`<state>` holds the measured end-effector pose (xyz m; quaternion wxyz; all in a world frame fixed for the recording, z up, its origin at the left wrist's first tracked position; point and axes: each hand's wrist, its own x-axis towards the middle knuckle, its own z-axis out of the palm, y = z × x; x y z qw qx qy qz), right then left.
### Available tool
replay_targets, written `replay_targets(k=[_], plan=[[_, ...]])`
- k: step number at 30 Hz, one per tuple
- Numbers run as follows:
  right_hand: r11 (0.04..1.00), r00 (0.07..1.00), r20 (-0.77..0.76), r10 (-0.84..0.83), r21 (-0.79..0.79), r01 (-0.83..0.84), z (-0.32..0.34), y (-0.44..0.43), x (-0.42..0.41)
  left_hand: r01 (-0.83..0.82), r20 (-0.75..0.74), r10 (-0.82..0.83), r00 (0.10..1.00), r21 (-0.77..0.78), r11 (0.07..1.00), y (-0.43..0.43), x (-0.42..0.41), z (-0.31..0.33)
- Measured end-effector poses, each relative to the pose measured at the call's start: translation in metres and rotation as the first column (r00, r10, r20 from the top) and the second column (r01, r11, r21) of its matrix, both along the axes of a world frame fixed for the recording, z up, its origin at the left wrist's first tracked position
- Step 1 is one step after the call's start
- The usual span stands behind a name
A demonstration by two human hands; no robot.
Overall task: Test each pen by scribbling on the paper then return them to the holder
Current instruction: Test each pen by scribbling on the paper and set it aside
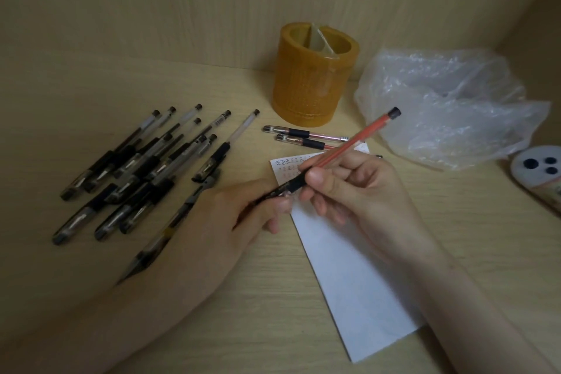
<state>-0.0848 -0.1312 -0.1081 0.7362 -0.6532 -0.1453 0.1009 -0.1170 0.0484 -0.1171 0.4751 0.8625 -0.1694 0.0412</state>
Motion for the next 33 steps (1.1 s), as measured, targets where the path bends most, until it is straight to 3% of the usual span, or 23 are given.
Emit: replay_targets(k=[7,12,16,19,22,27,30,33], plan=[[0.998,0.999,0.019,-0.046,-0.040,0.047,-0.006,0.003,-0.003,-0.071,0.038,0.069,0.997,0.050,0.996,-0.001,-0.001,-0.006],[0.996,0.997,-0.017,-0.077,-0.043,0.076,-0.005,0.008,-0.005,-0.008,0.023,0.007,1.000,0.067,0.998,-0.007,-0.004,0.004],[0.977,0.967,-0.137,-0.213,-0.019,0.213,0.001,0.008,0.004,-0.052,0.150,0.016,0.989,0.244,0.968,-0.001,0.003,0.007],[0.948,0.907,-0.309,-0.287,0.046,0.316,0.001,-0.005,0.014,-0.245,0.278,0.135,0.951,0.408,0.880,0.014,0.005,0.012],[0.935,0.860,-0.445,-0.252,0.118,0.335,-0.003,-0.013,0.022,-0.359,0.282,0.242,0.928,0.515,0.778,0.026,0.000,0.023],[0.951,0.859,-0.484,-0.165,0.153,0.269,0.008,-0.016,0.038,-0.410,0.322,0.262,0.910,0.598,0.689,0.041,0.002,0.017],[0.957,0.865,-0.484,-0.135,0.164,0.241,0.017,-0.017,0.041,-0.399,0.246,0.324,0.914,0.694,0.599,0.036,0.004,0.010],[0.965,0.882,-0.449,-0.144,0.136,0.226,0.016,-0.019,0.038,-0.322,0.212,0.260,0.942,0.791,0.520,0.034,0.007,0.010]])
